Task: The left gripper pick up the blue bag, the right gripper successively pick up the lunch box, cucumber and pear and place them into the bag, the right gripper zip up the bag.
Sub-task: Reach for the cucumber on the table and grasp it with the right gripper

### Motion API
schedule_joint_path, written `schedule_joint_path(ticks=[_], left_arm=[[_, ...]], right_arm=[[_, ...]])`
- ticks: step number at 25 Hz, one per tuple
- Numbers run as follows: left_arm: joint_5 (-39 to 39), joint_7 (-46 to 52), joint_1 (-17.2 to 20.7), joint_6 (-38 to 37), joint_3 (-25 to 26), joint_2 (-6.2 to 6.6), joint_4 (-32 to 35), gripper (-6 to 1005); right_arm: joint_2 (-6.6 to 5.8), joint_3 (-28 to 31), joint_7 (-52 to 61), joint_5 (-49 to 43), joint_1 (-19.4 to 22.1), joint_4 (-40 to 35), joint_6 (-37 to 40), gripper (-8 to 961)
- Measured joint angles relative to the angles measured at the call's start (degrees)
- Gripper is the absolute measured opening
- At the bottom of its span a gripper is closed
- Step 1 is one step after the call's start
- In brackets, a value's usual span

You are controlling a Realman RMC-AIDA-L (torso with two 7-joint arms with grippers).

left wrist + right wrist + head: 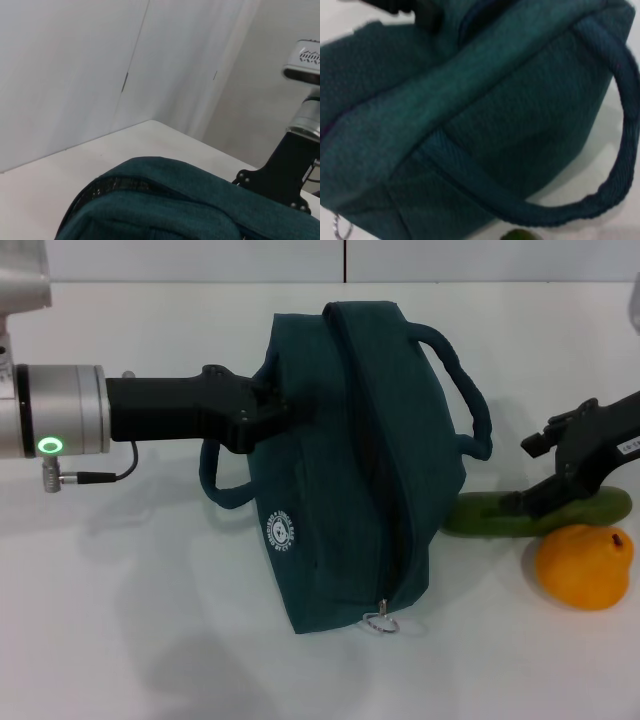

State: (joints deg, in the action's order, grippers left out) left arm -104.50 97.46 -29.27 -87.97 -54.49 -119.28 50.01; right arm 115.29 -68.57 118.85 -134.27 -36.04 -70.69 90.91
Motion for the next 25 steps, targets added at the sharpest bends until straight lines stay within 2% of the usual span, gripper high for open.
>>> schedule_joint_path(ticks=[7, 25], left_arm=[[0.0, -0.3, -0.1, 0.0, 0.0, 0.11, 0.0, 81], [0.0, -1.0, 0.0, 0.0, 0.2, 0.10, 0.0, 83]], right_arm=[[0.02, -4.5, 1.0, -1.9, -1.6, 0.8, -0.9, 886], [0.41, -10.9, 1.7, -4.2, -7.1, 10.2, -6.6, 885]])
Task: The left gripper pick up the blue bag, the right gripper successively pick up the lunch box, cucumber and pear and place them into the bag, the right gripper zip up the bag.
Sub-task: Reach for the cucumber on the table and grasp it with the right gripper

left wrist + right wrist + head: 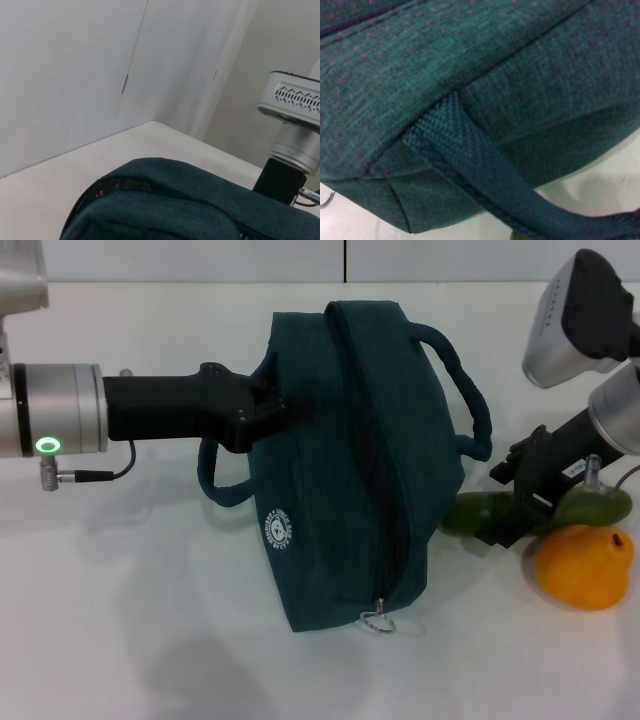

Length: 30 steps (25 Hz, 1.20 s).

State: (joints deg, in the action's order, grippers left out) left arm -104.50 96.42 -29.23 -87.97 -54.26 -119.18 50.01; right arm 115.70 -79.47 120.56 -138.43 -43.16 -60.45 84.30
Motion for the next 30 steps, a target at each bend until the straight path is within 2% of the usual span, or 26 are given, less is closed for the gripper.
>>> schedule_joint_path(ticks=[7, 19, 21, 26, 30], left_arm=[[0.0, -0.8, 0.0, 0.0, 0.1, 0.00, -0.5, 84], [0.0, -0.8, -0.1, 0.0, 0.0, 0.00, -0.5, 86], [0.0, -0.8, -0.1, 0.0, 0.0, 0.00, -0.5, 86], [0.0, -0.8, -0.1, 0.0, 0.0, -0.04, -0.5, 87], [0.0, -0.8, 0.0, 0.0, 0.0, -0.06, -0.5, 87]], right_arm=[[-0.01, -1.0, -0.1, 0.0, -0.3, 1.0, -1.2, 885], [-0.22, -1.1, -0.1, 0.0, -0.6, 2.2, -1.1, 673], [-0.23, -1.3, -0.1, 0.1, -0.7, 2.5, -1.2, 572], [-0.19, -1.1, 0.0, -0.1, -0.7, 2.5, -1.2, 573], [-0.32, 3.1, 0.0, -0.1, 0.0, 1.8, -1.1, 574]])
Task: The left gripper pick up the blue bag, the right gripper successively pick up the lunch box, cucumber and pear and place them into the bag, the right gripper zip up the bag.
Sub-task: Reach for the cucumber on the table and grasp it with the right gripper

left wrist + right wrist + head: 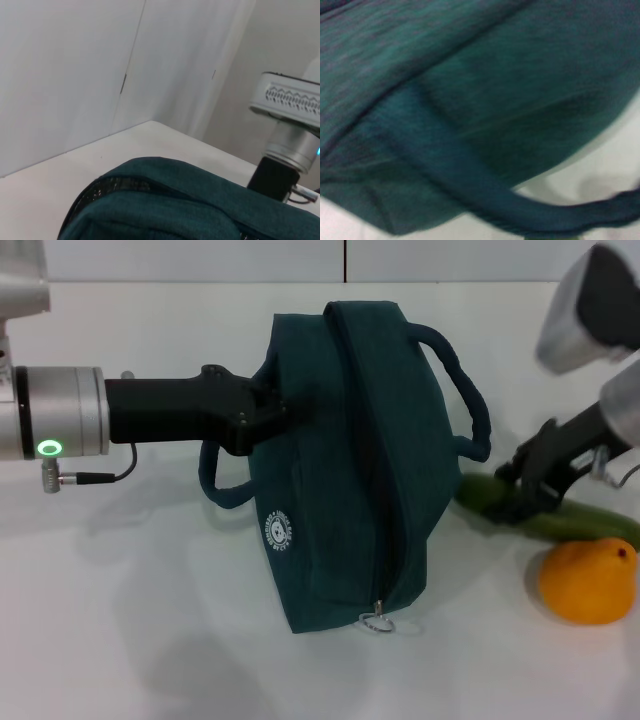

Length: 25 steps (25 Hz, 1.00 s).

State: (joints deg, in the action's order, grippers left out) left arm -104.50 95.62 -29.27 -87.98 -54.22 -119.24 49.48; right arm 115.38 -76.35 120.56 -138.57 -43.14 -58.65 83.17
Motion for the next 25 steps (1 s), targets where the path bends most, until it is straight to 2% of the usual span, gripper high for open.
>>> schedule_joint_path(ticks=[4, 7, 12, 15, 18, 25], left_arm=[[0.1, 0.0, 0.2, 0.0, 0.0, -0.02, 0.0, 88], [0.3, -0.1, 0.4, 0.0, 0.4, -0.03, 0.1, 88], [0.5, -0.3, 0.6, -0.4, 2.9, -0.01, 0.1, 89], [0.5, -1.1, 0.8, -0.6, 3.1, 0.01, 0.1, 89], [0.6, -1.5, 0.8, -0.6, 3.1, 0.00, 0.1, 90], [0.6, -2.1, 0.8, -0.7, 3.0, -0.03, 0.2, 91]], right_arm=[[-0.04, 6.6, -0.2, 0.8, 2.7, -3.5, 0.4, 571], [0.00, 9.7, -0.5, 3.4, 6.6, -9.3, 0.2, 567], [-0.04, 14.4, -4.2, 16.1, 14.6, -15.9, -2.4, 561], [0.01, 17.0, -9.8, 25.9, 18.2, -15.9, -2.7, 557], [0.07, 17.5, -13.5, 31.3, 20.5, -15.5, -2.8, 553], [0.31, 17.5, -19.2, 43.7, 22.9, -14.3, -2.9, 432]])
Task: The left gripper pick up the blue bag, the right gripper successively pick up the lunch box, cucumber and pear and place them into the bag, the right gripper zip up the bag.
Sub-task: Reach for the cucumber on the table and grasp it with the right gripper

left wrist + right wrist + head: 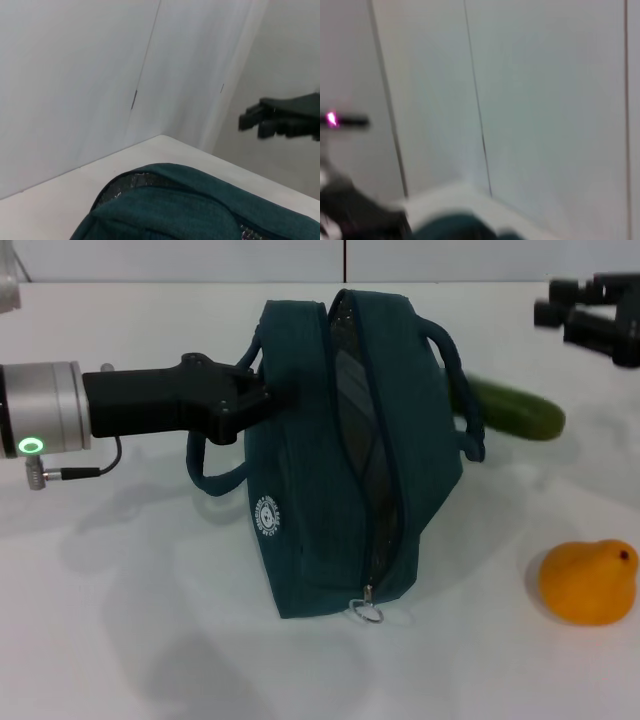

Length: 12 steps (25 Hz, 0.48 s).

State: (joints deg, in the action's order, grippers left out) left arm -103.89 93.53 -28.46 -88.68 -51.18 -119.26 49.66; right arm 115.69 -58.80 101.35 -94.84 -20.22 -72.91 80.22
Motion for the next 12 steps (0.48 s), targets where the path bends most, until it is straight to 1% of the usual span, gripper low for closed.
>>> schedule_joint_path(ticks=[3, 7, 12], left_arm=[[0.0, -0.1, 0.0, 0.0, 0.0, 0.00, 0.0, 91], [0.0, -0.2, -0.2, 0.0, 0.0, 0.00, 0.0, 92], [0.0, -0.3, -0.4, 0.3, 0.0, 0.07, 0.0, 92]], right_arm=[[-0.02, -0.3, -3.0, 5.7, 0.1, 1.8, 0.3, 353], [-0.18, -0.4, -3.7, 6.9, -0.4, 3.1, 0.0, 248], [-0.29, -0.1, -3.9, 6.7, -1.2, 5.2, -1.4, 211]])
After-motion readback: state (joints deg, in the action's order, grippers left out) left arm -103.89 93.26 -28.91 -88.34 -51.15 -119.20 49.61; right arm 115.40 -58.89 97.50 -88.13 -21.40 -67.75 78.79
